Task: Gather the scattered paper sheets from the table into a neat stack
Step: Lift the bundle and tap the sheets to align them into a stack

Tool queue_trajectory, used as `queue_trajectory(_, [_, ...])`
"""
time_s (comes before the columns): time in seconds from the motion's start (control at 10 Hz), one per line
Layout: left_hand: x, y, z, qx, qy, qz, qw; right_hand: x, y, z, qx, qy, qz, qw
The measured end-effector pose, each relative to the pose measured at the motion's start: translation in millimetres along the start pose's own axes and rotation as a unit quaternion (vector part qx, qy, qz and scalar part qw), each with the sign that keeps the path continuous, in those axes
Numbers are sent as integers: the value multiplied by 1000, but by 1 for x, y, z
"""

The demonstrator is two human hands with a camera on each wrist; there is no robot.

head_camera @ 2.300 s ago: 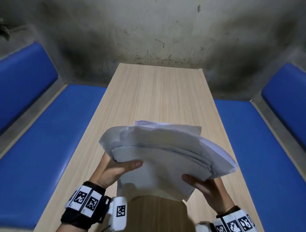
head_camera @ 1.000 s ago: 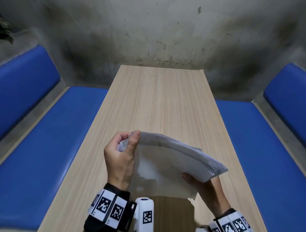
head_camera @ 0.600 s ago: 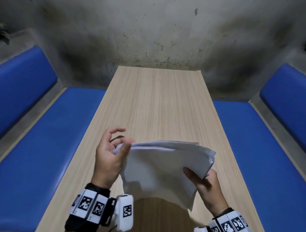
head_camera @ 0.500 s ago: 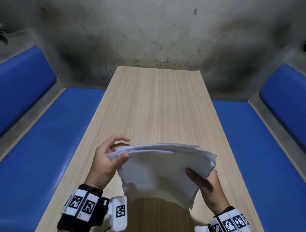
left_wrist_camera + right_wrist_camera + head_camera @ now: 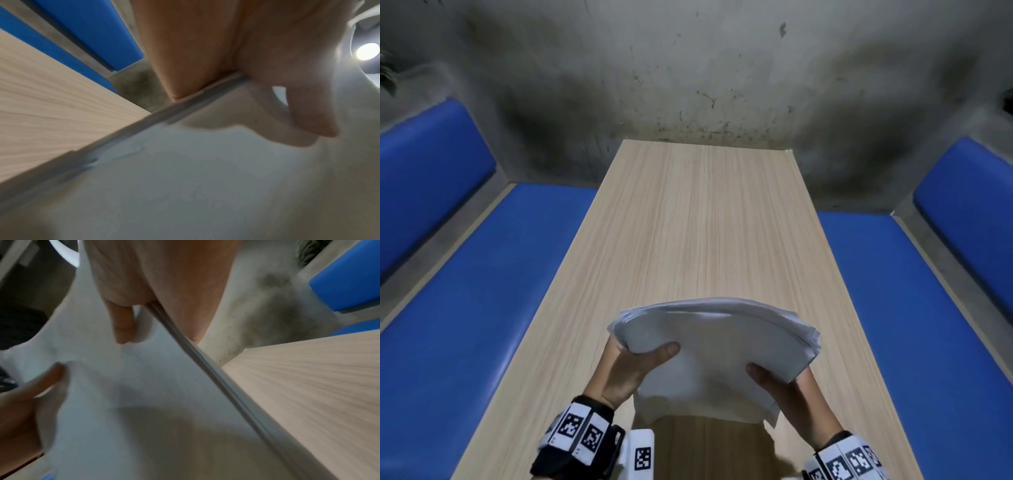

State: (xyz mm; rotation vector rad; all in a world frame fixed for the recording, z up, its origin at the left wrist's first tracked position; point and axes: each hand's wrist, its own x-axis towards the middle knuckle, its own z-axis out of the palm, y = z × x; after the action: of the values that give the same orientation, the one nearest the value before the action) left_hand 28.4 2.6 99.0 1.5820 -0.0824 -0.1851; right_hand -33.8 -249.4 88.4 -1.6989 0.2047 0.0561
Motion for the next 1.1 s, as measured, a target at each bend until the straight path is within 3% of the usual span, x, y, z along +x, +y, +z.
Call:
queue_trajectory(0.1, [3, 9, 9, 41, 67, 62, 995, 4, -2, 5, 5, 60, -35, 998])
queue_trajectory(0.2, [2, 35, 9, 68, 39, 129, 989, -1, -19, 0, -1, 101, -78, 992])
queue_trajectory(0.3, [1, 35, 3, -1, 5, 106, 994, -4, -31, -6, 29, 39, -102, 994])
queue_trajectory(0.4, [7, 22, -5, -9, 12, 11, 1000, -1, -18, -21, 30, -17, -117, 993])
queue_trajectory(0.5, [16, 9, -3, 42, 0, -58, 997, 8, -23, -3, 30, -99, -304, 947])
queue_trajectory(0.6, [22, 9, 3, 40, 23, -59, 997, 7, -38, 12, -195, 122, 156, 961])
queue_trajectory(0.7, [21, 28, 7, 31, 67, 20, 997, 4, -61, -2, -97, 57, -121, 986])
queue_trajectory(0.8, [17, 36, 13, 62, 92, 101, 989, 1, -56, 3, -30, 92, -81, 992])
queue_trajectory(0.9, [9, 17, 27, 81, 71, 82, 991, -3, -33, 9, -56, 86, -75, 992])
queue_trajectory(1.0, [4, -12, 34, 44, 82, -6, 996, -5, -18, 21, -80, 73, -26, 994])
queue_trajectory(1.1, [10, -17, 32, 33, 108, -10, 994, -12, -24, 35, -60, 89, -32, 994])
